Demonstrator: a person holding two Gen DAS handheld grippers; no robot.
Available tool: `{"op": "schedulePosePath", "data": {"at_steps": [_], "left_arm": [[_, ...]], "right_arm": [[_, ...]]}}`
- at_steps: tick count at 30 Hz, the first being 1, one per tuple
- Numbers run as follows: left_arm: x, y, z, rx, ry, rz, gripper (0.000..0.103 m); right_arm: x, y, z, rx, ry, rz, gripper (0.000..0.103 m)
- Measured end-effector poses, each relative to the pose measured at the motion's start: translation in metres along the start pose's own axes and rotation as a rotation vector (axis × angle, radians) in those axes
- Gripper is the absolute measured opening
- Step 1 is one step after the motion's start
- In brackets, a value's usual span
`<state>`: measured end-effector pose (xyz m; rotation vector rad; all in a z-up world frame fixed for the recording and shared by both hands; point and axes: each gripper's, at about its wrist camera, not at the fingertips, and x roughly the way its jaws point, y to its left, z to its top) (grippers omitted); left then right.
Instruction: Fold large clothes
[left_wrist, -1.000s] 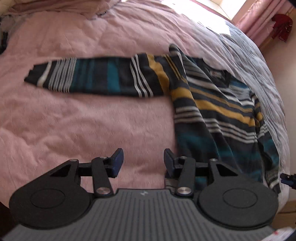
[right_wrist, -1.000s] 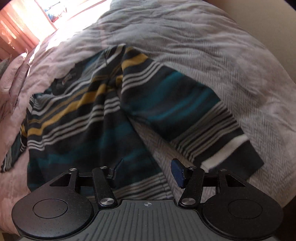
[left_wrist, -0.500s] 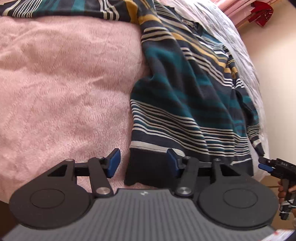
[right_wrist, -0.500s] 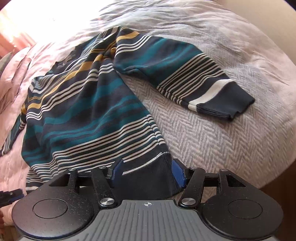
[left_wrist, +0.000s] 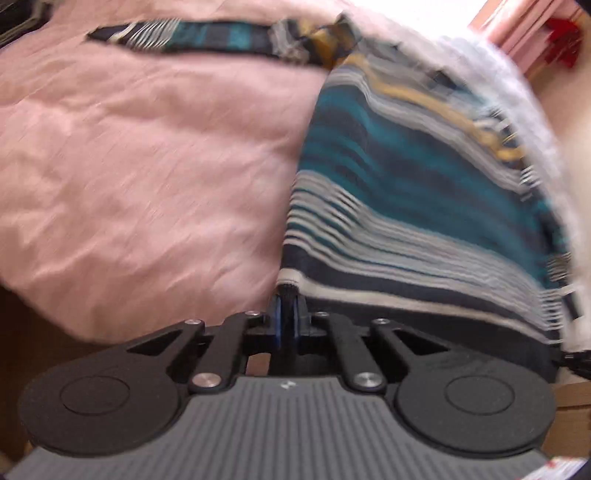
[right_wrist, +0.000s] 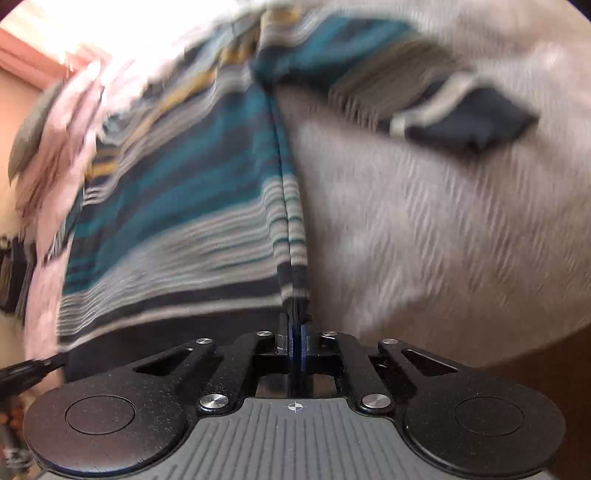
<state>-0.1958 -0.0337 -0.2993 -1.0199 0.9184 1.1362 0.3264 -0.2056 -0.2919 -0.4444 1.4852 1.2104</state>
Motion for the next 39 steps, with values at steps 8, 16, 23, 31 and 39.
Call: {"op": "schedulePosePath", "data": {"at_steps": [8,16,23,31,39], "left_arm": [[-0.013,-0.011,0.013,-0.121,-0.034,0.088,0.021],[-0.019,-0.025,0.043,-0.173,-0.058,0.048,0.023],[-0.037,-0.046,0.074,-0.146,-0.106,0.013,0.023],[-0.046,-0.051,0.092,-0.146,-0.127,0.003,0.023],[-0.048,-0.014,0.110,-0.233,-0.144,0.029,0.032]], "right_arm": [[-0.040,-0.060,0.041,0.414,-0.303,0.055,0.057],[-0.028,-0.130,0.073,0.819,-0.441,0.033,0.001],[-0.157,-0.130,0.141,0.301,-0.793,-0.193,0.000],[-0.188,-0.220,0.203,0.437,-0.815,-0.433,0.000],[-0.128,-0.233,0.161,0.762,-0.625,-0.330,0.042]]}}
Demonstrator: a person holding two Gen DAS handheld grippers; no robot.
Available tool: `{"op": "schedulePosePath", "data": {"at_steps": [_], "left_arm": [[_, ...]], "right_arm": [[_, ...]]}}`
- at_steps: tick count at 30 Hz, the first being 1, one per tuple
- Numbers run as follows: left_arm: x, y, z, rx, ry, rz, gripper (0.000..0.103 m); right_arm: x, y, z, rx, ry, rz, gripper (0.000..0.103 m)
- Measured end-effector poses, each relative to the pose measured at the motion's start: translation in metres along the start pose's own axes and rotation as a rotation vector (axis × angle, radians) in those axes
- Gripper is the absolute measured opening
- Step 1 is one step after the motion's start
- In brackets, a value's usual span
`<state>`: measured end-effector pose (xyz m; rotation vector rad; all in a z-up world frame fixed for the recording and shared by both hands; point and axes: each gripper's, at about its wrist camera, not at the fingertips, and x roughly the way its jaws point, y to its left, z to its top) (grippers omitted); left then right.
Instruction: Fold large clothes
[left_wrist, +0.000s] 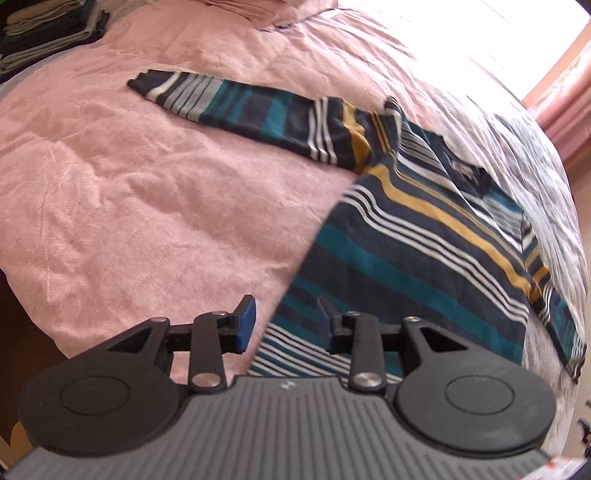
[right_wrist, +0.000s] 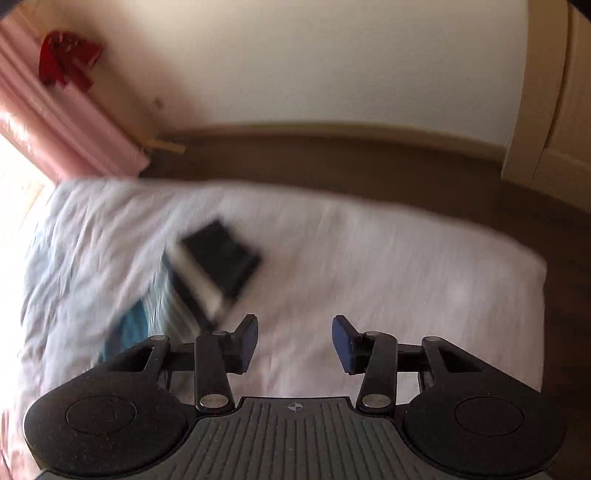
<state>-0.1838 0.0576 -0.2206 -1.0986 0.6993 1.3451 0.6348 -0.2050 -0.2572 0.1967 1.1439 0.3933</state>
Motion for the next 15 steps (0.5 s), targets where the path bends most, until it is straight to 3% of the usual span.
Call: {"op": "schedulePosePath", "data": {"at_steps": [7,12,15], "left_arm": [[0.029,0.059,0.071,-0.140,-0.090,0.040,0.046],[0.072,0.111,0.146,-0.239,-0.178,0.083,0.061],[0.106,0.143,0.187,-0.322,-0.204,0.103,0.064]], "right_arm": [[-0.009,0.072,-0.108,-0.139,0.160,0.066,0.042],[-0.030,0.126,-0.158,-0.147,0.160,0.112,0.042],[-0.043,0.159,-0.182,-0.176,0.140,0.106,0.042]]}}
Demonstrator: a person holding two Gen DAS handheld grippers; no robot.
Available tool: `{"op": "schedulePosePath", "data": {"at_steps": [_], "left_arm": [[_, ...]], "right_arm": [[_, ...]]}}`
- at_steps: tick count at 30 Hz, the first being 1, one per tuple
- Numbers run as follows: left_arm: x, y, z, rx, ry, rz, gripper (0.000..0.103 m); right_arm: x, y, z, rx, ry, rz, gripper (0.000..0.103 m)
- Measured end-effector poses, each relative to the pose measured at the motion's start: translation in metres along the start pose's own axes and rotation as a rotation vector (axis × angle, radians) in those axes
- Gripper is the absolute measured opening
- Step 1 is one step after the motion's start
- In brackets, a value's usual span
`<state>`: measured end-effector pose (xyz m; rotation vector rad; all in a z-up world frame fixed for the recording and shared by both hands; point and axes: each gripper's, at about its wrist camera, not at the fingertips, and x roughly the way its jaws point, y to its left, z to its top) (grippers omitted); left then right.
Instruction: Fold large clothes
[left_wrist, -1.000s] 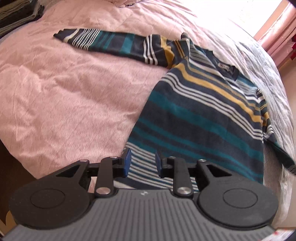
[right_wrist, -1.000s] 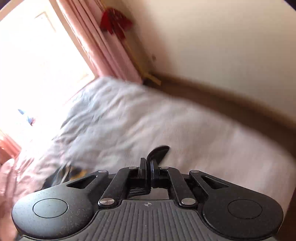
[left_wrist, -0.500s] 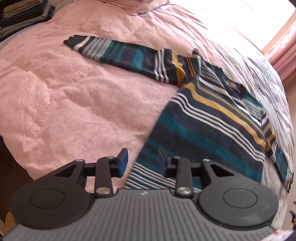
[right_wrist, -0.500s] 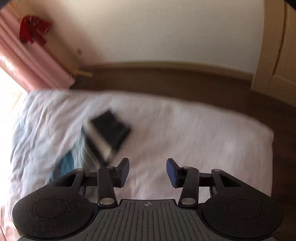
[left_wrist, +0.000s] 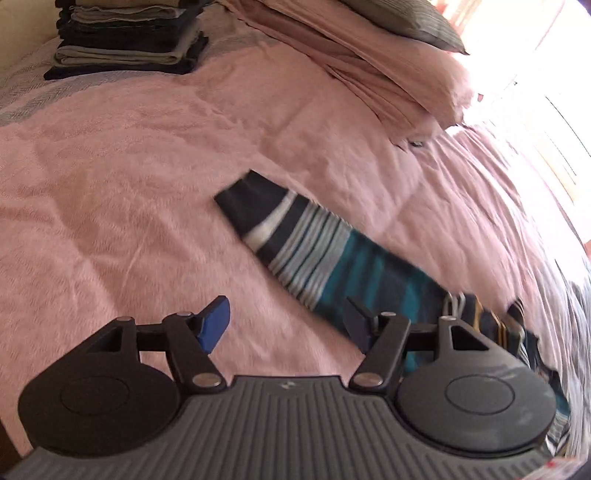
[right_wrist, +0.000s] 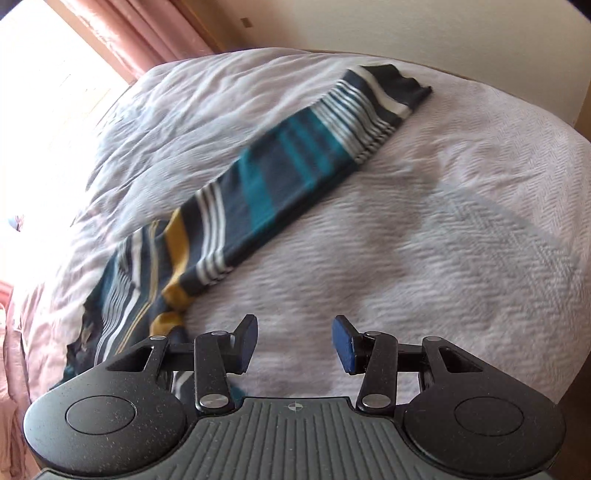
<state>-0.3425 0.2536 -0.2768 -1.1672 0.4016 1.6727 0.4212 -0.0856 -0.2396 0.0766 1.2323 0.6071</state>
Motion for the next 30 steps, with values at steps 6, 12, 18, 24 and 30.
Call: {"op": "schedulePosePath", "data": {"at_steps": [6,12,18,24,30], "left_arm": [[0.088,0.023,0.035,-0.084,0.035,0.057,0.065],[0.113,0.022,0.048,0.002,-0.013,0.068,0.002],[0.020,0.045,0.039,0.133,-0.251,0.109,0.003],[0.020,0.108,-0.018,0.177,-0.177,0.271,0.005],[-0.005,0.110,-0.067,0.191,-0.156,0.300,0.019]], "right_arm": [[-0.010,0.049,-0.044,-0.028,-0.006,-0.036,0.042],[0.002,0.076,-0.084,-0.068,0.040,-0.058,0.042],[-0.003,0.089,-0.098,-0.116,0.049,-0.002,0.042],[-0.007,0.069,-0.097,-0.163,0.062,0.068,0.042],[-0.016,0.008,-0.097,-0.268,0.081,0.018,0.049]]}}
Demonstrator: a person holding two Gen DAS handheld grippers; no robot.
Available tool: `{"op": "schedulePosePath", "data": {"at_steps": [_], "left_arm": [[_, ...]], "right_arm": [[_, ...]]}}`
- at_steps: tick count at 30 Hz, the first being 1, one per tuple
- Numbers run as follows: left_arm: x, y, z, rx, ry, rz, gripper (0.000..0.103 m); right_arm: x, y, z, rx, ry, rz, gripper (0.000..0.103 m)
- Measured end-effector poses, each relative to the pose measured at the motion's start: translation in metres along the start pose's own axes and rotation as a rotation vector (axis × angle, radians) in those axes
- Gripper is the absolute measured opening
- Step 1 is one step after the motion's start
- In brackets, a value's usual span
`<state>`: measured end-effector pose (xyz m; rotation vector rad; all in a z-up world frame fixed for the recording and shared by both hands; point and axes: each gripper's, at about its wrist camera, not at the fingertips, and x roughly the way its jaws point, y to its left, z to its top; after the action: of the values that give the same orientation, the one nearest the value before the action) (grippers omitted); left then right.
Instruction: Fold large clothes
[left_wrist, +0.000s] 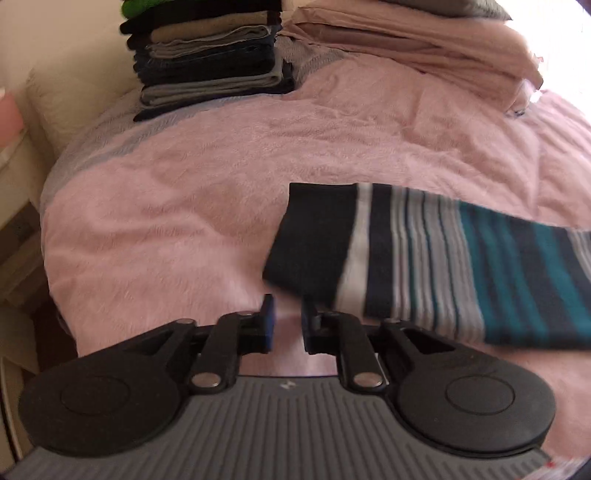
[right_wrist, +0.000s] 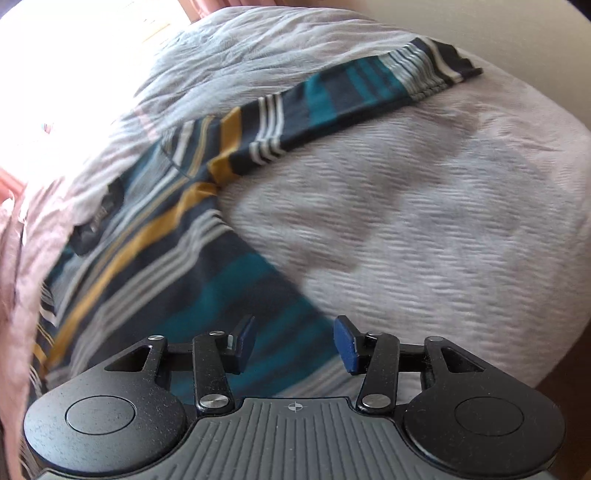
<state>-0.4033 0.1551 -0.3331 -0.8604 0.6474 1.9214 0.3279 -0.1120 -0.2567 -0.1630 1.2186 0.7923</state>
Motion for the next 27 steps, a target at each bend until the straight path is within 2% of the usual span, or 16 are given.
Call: {"op": "schedulePosePath", "data": {"at_steps": [1,3,5,7,9,10,13,14,15,16,17,19,21,24,26,27], "left_arm": [[-0.018,0.003,-0.009,-0.011,0.010,-0.054,0.025],[-0.056,0.005,-0.036,-0.023,0.067,-0.206,0.027],[-0.088,0.000,-0.073,-0.033,0.180,-0.413,0.030],[-0.117,-0.012,-0.117,-0.019,0.278,-0.614,0.042],[-0.134,-0.029,-0.154,0.006,0.341,-0.726,0.050],[-0.140,-0.040,-0.170,0.031,0.345,-0.742,0.050],[-0.146,-0.062,-0.196,0.084,0.330,-0.723,0.049],[-0.145,-0.067,-0.200,0.088,0.339,-0.712,0.046],[-0.145,-0.073,-0.205,0.096,0.352,-0.695,0.032],[-0.147,-0.078,-0.210,0.117,0.376,-0.708,0.007],[-0.151,-0.080,-0.213,0.146,0.398,-0.719,0.005],[-0.174,-0.082,-0.215,0.233,0.334,-0.739,0.004],[-0.188,-0.072,-0.214,0.239,0.300,-0.745,0.004],[-0.179,-0.066,-0.224,0.255,0.340,-0.679,0.007],[-0.172,-0.074,-0.233,0.326,0.382,-0.557,0.004],[-0.173,-0.072,-0.232,0.339,0.395,-0.536,0.005]], "right_arm": [[-0.003,-0.013,-0.004,-0.019,0.003,0.010,0.051],[-0.009,-0.039,-0.011,-0.050,0.020,0.039,0.056],[-0.012,-0.062,-0.020,-0.080,0.034,0.083,0.057],[-0.009,-0.082,-0.029,-0.111,0.064,0.142,0.057],[-0.001,-0.096,-0.038,-0.130,0.096,0.217,0.057],[0.003,-0.100,-0.042,-0.134,0.108,0.251,0.058],[0.018,-0.105,-0.052,-0.126,0.125,0.350,0.057],[0.023,-0.105,-0.055,-0.126,0.139,0.368,0.053],[0.029,-0.103,-0.060,-0.131,0.164,0.372,0.014],[0.032,-0.100,-0.064,-0.147,0.188,0.336,0.004],[0.029,-0.099,-0.067,-0.168,0.182,0.334,0.003],[0.011,-0.099,-0.068,-0.208,0.144,0.350,0.003],[-0.003,-0.109,-0.066,-0.182,0.118,0.357,0.002],[0.003,-0.111,-0.070,-0.198,0.159,0.298,0.001],[0.018,-0.099,-0.074,-0.255,0.255,0.183,0.002],[0.019,-0.095,-0.075,-0.265,0.285,0.141,0.003]]}}
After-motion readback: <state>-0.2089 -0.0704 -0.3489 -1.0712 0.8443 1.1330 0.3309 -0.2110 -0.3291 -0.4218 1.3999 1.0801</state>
